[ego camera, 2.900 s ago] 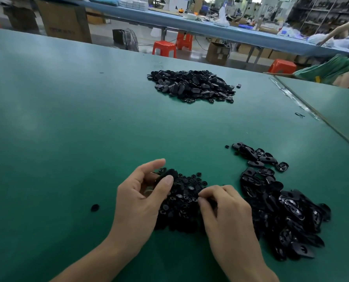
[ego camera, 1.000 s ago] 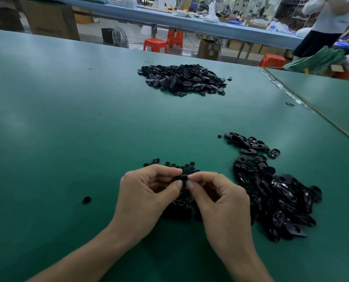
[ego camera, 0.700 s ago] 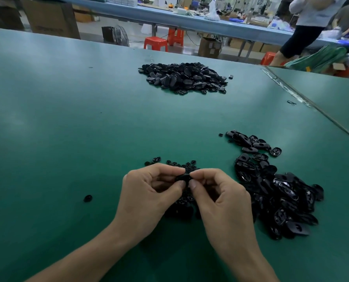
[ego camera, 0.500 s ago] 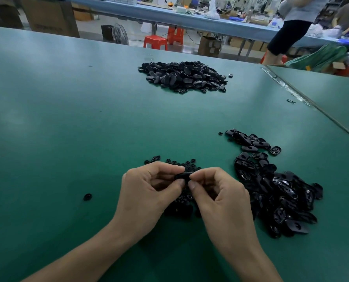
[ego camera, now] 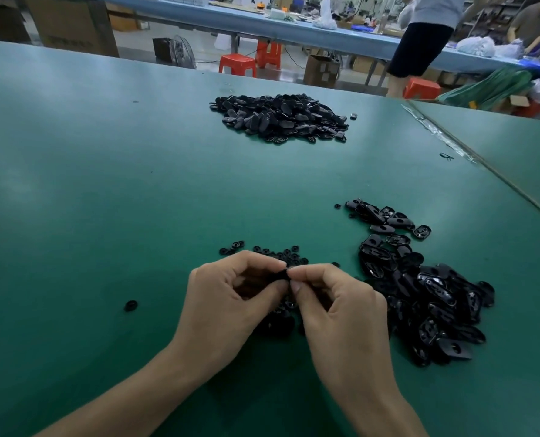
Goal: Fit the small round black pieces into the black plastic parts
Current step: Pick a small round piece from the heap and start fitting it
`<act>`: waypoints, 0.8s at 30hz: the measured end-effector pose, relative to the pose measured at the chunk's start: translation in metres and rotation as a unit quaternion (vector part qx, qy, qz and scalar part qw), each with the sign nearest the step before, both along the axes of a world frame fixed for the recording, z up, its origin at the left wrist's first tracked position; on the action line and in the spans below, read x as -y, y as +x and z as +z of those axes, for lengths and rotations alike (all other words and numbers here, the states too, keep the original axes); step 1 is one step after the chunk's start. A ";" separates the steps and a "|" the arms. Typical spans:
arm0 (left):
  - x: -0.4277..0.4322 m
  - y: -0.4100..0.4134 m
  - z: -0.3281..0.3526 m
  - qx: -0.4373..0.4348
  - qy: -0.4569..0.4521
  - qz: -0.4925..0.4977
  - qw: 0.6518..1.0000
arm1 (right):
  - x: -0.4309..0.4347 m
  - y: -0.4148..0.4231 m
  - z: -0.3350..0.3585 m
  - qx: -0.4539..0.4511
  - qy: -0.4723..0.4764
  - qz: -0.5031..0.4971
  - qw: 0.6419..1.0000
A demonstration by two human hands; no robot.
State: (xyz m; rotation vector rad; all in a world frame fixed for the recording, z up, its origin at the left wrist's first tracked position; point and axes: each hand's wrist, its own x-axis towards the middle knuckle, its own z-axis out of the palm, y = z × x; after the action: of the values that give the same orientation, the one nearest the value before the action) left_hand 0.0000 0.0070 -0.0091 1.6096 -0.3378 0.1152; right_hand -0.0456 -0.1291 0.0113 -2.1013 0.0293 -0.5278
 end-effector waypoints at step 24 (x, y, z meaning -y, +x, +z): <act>0.000 -0.001 0.005 -0.024 -0.030 -0.025 0.999 | 0.026 0.011 -0.008 -0.061 0.133 0.101 0.984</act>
State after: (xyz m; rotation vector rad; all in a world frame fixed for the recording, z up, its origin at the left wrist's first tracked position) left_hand -0.0009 0.0066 -0.0045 1.5403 -0.3343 0.0467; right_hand -0.0344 -0.1547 0.0030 -1.8469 -0.0414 -0.2556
